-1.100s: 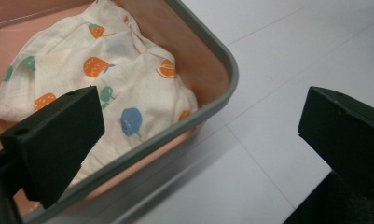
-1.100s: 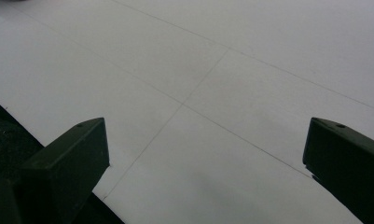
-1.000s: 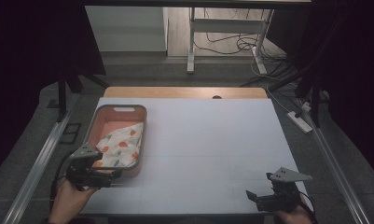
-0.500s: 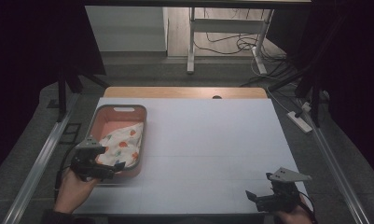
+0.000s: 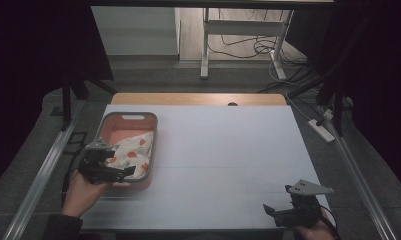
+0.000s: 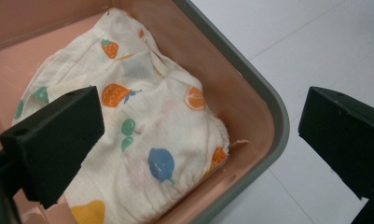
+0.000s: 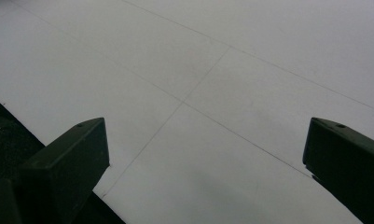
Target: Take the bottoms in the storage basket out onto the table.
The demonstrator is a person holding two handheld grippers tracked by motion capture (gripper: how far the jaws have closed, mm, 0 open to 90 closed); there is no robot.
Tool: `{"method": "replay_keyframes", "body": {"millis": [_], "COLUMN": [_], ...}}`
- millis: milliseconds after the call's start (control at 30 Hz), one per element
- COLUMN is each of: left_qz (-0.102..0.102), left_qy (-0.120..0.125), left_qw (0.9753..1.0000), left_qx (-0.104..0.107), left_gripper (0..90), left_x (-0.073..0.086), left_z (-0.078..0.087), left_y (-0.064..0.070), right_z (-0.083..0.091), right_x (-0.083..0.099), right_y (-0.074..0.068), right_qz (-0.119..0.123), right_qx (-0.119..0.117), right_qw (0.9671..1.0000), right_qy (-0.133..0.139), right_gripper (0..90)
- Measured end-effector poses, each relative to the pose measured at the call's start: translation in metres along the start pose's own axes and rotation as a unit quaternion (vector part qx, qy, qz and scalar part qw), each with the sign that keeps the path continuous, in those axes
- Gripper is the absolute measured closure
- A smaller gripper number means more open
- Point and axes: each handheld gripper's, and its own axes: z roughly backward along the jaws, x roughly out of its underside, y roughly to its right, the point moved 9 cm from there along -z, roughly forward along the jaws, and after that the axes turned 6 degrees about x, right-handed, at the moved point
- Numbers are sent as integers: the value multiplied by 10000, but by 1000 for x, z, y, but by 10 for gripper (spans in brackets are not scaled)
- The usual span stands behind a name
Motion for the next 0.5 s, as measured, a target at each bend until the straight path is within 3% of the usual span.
{"method": "replay_keyframes", "body": {"millis": [500], "left_qz": [-106], "left_qy": [-222], "left_qw": [9997], "left_qx": [42], "left_gripper": [0], "left_x": [-11], "left_z": [-13], "left_y": [-17], "right_z": [0], "right_x": [0], "right_y": [0], "right_qz": [-8], "right_qx": [14], "right_qw": [10000], "right_qy": [-8], "right_gripper": [8]}}
